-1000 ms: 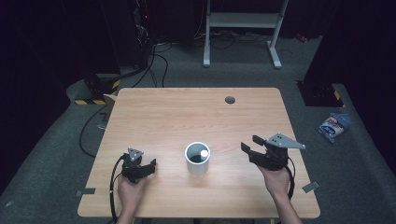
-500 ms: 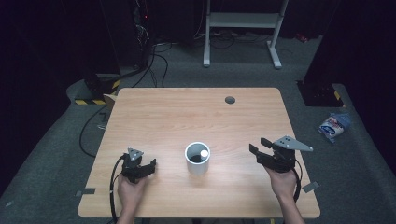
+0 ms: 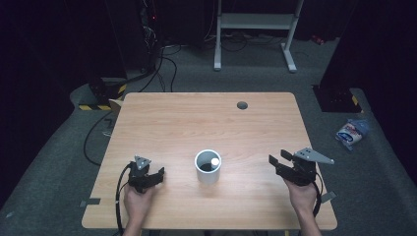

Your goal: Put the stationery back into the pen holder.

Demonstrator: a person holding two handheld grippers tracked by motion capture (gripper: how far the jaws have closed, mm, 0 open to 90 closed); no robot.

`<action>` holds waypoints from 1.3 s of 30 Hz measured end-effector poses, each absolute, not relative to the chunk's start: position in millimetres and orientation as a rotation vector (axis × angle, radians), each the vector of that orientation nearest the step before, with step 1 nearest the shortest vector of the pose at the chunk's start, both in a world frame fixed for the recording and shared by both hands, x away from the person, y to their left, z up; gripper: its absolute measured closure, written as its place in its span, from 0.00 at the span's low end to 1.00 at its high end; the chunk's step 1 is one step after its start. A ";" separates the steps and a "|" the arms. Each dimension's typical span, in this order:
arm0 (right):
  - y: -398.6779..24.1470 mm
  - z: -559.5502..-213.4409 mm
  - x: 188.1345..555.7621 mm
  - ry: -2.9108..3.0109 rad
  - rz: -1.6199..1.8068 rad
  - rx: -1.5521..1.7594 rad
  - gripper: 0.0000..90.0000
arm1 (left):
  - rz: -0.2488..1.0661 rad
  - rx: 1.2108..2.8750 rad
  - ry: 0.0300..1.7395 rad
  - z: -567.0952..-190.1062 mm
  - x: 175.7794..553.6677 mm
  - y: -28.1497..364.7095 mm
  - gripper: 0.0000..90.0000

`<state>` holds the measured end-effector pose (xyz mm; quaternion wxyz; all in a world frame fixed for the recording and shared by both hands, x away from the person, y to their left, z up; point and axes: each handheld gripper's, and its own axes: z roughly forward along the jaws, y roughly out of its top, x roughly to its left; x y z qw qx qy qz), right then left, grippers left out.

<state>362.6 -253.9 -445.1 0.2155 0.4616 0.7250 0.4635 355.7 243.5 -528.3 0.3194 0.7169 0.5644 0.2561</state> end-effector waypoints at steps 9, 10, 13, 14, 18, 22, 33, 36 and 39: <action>-256.4 -458.7 360.3 2.011 1.246 1.315 0.49 | 0.672 1.886 1.485 -528.2 355.7 243.5 0.31; -256.4 -460.7 360.0 2.014 1.240 1.315 0.48 | 0.674 1.884 1.484 -528.3 355.7 243.4 0.31; -255.3 -467.6 357.6 2.027 1.216 1.322 0.48 | 0.672 1.886 1.484 -528.2 355.7 243.5 0.31; -254.8 -470.0 356.6 2.028 1.211 1.330 0.49 | 0.674 1.884 1.484 -528.3 355.7 243.4 0.31; -255.6 -478.6 355.3 2.038 1.195 1.346 0.48 | 0.674 1.884 1.484 -528.3 355.7 243.4 0.31; -255.0 -486.0 354.1 2.052 1.178 1.362 0.48 | 0.674 1.884 1.484 -528.3 355.7 243.4 0.31; -252.5 -504.9 354.6 2.086 1.088 1.379 0.48 | 0.673 1.886 1.485 -528.2 355.7 243.5 0.31; -252.2 -508.5 355.3 2.093 1.061 1.378 0.48 | 0.674 1.884 1.484 -528.3 355.7 243.4 0.31; -250.9 -511.0 355.6 2.096 1.039 1.393 0.48 | 0.674 1.884 1.484 -528.3 355.7 243.4 0.31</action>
